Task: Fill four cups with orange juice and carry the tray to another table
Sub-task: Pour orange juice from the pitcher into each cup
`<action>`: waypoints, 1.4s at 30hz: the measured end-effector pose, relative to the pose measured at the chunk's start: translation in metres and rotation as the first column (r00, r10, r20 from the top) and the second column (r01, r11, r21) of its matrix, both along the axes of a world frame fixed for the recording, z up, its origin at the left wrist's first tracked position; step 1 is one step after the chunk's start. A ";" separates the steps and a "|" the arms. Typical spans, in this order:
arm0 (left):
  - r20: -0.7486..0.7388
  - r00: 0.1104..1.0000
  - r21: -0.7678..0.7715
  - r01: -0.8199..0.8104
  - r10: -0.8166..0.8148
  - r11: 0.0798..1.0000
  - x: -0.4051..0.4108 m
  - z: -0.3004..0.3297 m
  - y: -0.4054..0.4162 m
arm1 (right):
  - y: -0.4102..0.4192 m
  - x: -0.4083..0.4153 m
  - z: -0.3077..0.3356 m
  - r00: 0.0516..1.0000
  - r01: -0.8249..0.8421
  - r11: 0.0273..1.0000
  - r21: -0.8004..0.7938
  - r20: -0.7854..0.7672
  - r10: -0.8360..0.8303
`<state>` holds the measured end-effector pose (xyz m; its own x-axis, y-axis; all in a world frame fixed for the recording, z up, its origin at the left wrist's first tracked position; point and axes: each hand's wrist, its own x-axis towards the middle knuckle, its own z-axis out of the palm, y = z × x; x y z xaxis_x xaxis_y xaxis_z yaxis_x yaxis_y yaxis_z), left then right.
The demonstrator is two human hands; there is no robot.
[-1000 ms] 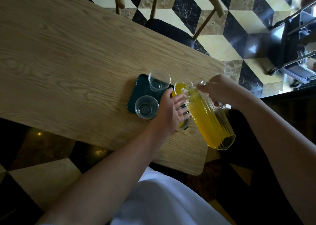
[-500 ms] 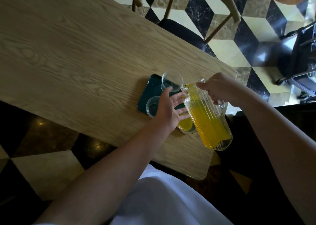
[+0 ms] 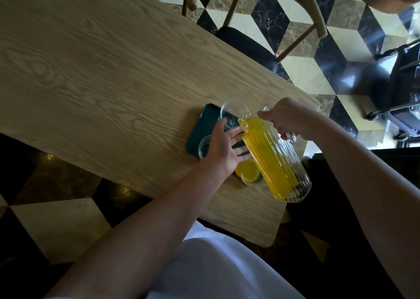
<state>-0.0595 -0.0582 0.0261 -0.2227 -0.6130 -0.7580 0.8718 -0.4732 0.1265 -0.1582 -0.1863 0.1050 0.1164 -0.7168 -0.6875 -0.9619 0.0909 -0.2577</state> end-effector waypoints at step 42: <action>-0.031 0.999 0.029 -0.033 0.034 0.999 0.003 -0.021 -0.002 | -0.008 0.025 -0.005 0.993 -0.006 0.998 0.068 -0.114 0.014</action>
